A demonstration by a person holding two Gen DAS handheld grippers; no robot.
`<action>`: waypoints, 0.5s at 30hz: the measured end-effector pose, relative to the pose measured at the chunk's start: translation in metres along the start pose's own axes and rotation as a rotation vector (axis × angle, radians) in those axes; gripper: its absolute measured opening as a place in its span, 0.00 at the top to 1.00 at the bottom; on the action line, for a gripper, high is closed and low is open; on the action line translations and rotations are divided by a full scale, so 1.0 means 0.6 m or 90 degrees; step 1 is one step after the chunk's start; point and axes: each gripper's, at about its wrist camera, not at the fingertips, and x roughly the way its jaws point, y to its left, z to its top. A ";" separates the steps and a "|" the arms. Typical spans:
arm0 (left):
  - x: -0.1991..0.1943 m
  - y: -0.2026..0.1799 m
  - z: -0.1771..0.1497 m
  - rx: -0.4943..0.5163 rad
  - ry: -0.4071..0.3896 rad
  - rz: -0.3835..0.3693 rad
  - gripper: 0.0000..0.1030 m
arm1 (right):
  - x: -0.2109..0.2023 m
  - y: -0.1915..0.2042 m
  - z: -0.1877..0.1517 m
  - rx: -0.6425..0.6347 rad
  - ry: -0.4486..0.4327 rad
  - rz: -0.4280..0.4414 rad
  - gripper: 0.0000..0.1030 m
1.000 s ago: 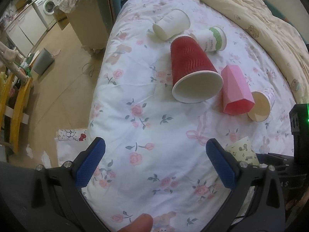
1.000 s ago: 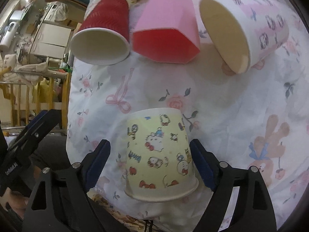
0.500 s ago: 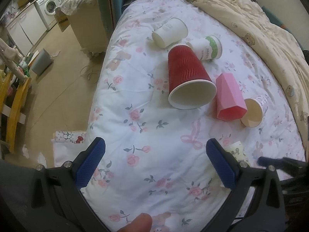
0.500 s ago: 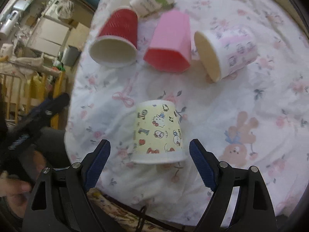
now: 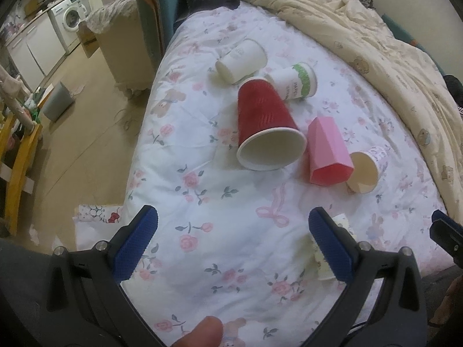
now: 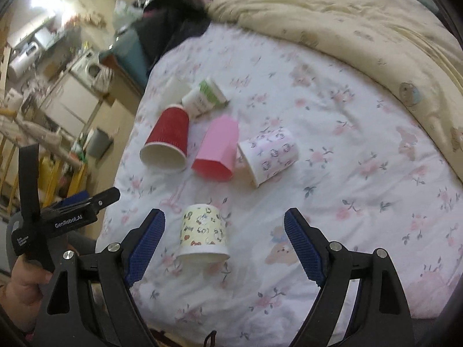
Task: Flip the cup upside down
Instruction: 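Lower the yellow cup onto the sheet and open the right gripper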
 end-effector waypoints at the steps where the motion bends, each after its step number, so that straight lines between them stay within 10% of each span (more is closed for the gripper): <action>1: -0.002 -0.003 -0.001 0.006 -0.004 0.002 0.00 | -0.005 -0.004 -0.005 0.009 -0.016 0.000 0.15; 15: 0.005 -0.077 -0.018 0.088 0.085 0.003 0.00 | -0.041 -0.037 -0.020 0.026 -0.094 -0.111 0.15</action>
